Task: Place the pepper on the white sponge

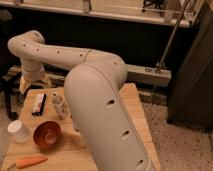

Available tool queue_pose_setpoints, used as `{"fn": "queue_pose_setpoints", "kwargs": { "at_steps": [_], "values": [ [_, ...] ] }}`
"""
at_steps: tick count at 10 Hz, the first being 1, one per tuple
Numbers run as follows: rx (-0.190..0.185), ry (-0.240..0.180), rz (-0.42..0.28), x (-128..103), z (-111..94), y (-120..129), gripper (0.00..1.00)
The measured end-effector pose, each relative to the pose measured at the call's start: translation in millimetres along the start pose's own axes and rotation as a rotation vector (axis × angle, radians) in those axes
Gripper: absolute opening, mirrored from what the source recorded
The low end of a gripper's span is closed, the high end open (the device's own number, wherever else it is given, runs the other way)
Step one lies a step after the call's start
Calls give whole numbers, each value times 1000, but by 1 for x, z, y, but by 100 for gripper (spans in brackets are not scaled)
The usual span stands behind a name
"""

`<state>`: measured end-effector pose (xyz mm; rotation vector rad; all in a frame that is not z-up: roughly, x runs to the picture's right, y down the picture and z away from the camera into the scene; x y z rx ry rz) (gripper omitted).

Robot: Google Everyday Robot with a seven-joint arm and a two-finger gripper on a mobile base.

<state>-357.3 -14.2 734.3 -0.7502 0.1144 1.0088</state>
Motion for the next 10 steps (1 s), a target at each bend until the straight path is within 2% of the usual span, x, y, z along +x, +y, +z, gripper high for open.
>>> {"fn": "queue_pose_setpoints", "kwargs": {
  "at_steps": [3,4,5,7,9,10],
  "values": [
    [5,-1,-9,0,0,0,80],
    [9,-20,-59,-1,-2,7,80],
    [-6,-45,-129,-1,-5,25,80],
    [-57,-89,-275,8,-11,69,80],
    [-84,-94,-371,26,-11,94,80],
    [-97,-78,-430,42,-4,109,80]
  ]
}}
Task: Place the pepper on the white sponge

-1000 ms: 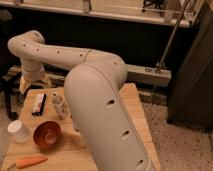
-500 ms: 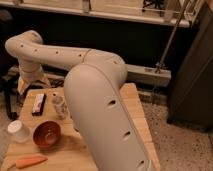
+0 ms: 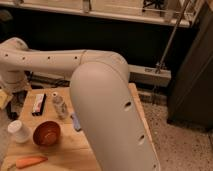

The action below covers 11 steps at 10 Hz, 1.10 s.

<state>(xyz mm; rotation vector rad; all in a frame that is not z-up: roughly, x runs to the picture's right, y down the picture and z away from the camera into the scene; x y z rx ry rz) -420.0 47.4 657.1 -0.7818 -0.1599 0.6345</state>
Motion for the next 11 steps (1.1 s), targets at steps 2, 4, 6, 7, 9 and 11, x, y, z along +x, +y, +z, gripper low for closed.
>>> {"fn": "queue_pose_setpoints", "kwargs": {
  "at_steps": [2,4,6,7,9,11],
  "values": [
    [-36,42,-107,20,19,33,80],
    [-62,96,-194,40,40,55,80],
    [-74,177,-256,57,66,70,80],
    [-68,219,-276,64,78,74,80],
    [-63,277,-290,74,94,76,80],
    [-65,336,-307,84,113,87,80]
  ]
}}
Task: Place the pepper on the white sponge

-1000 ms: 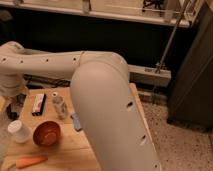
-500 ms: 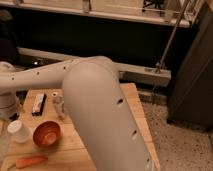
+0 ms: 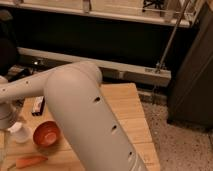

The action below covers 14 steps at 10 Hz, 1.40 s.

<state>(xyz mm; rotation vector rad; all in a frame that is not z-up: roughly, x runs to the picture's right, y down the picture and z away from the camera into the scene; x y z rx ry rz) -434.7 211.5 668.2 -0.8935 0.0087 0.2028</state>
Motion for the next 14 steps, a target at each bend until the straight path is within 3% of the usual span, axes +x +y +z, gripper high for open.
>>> {"fn": "queue_pose_setpoints", "kwargs": {
  "at_steps": [9,12,14],
  "values": [
    [-18,26,-3,0,8,7,80],
    [-49,114,-63,-7,27,48,80],
    [-34,165,-71,-10,45,66,80]
  ]
}}
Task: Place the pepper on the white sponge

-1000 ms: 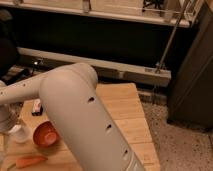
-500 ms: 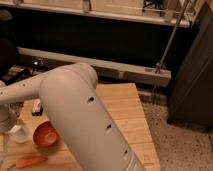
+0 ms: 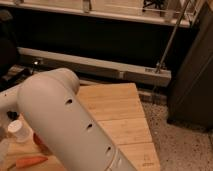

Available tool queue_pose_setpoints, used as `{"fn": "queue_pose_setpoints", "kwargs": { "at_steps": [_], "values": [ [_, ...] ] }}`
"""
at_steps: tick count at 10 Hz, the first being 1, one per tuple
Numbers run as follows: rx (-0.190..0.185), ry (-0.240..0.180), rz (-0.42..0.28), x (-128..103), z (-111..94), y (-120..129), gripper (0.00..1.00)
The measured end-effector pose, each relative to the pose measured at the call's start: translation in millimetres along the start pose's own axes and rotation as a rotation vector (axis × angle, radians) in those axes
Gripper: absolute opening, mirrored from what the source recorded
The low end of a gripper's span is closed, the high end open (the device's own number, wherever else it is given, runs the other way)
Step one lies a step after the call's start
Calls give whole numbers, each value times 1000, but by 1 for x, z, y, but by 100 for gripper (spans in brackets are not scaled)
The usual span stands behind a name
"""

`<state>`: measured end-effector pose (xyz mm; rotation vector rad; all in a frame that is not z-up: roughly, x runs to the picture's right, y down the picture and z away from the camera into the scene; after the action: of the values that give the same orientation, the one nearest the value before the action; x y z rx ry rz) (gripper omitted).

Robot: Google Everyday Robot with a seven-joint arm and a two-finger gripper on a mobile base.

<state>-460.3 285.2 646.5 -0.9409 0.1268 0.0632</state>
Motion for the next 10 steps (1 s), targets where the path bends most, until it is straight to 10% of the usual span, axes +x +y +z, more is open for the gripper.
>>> {"fn": "queue_pose_setpoints", "kwargs": {
  "at_steps": [10],
  "values": [
    [146,83,15,27,76,24,80]
  ]
}}
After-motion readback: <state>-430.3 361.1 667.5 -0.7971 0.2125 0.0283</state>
